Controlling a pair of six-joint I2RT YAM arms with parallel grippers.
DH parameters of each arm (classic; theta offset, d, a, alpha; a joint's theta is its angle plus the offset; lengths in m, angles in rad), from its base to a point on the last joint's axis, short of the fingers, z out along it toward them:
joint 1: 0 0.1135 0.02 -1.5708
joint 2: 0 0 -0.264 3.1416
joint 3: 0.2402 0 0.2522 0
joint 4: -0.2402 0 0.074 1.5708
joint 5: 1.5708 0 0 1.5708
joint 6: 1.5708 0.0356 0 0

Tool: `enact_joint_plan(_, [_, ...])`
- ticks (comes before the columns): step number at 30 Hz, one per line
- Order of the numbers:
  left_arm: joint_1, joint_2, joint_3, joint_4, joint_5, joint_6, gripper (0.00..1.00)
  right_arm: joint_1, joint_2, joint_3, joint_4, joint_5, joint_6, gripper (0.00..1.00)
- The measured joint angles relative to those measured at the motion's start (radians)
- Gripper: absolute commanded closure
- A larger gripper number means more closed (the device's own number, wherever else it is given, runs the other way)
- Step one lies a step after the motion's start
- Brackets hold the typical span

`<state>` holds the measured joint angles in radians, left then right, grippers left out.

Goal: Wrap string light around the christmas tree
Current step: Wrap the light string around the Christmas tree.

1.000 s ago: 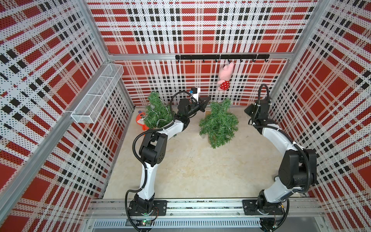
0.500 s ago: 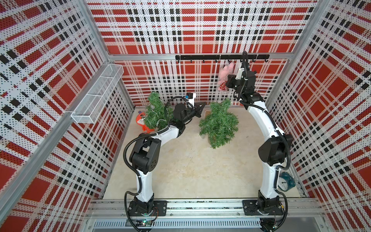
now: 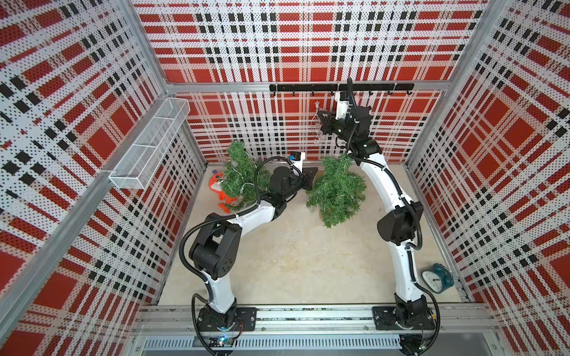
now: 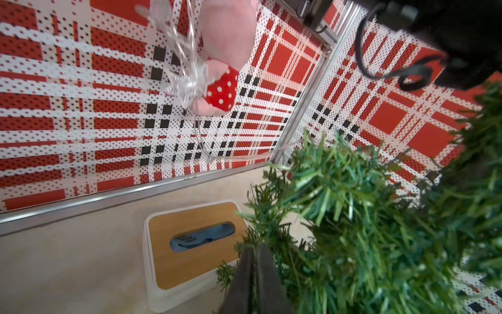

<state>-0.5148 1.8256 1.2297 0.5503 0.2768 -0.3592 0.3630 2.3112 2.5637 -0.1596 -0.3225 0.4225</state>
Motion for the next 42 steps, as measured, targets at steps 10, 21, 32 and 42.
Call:
enact_joint_plan(10, [0.159, -0.085, -0.031, 0.036, 0.109, -0.084, 0.3, 0.058, -0.016, -0.008, 0.008, -0.116, -0.058, 1.0])
enact_joint_plan(21, [0.173, -0.134, 0.102, -0.036, 0.107, -0.051, 0.32, 0.07, -0.084, -0.072, -0.026, -0.174, -0.123, 1.0])
enact_joint_plan(32, [0.167, -0.118, 0.229, -0.1, 0.078, -0.027, 0.57, 0.095, -0.179, -0.192, -0.084, -0.195, -0.23, 1.0])
enact_joint_plan(42, [0.159, -0.106, 0.241, -0.199, 0.033, 0.014, 0.69, 0.097, -0.229, -0.222, -0.087, -0.236, -0.25, 1.0])
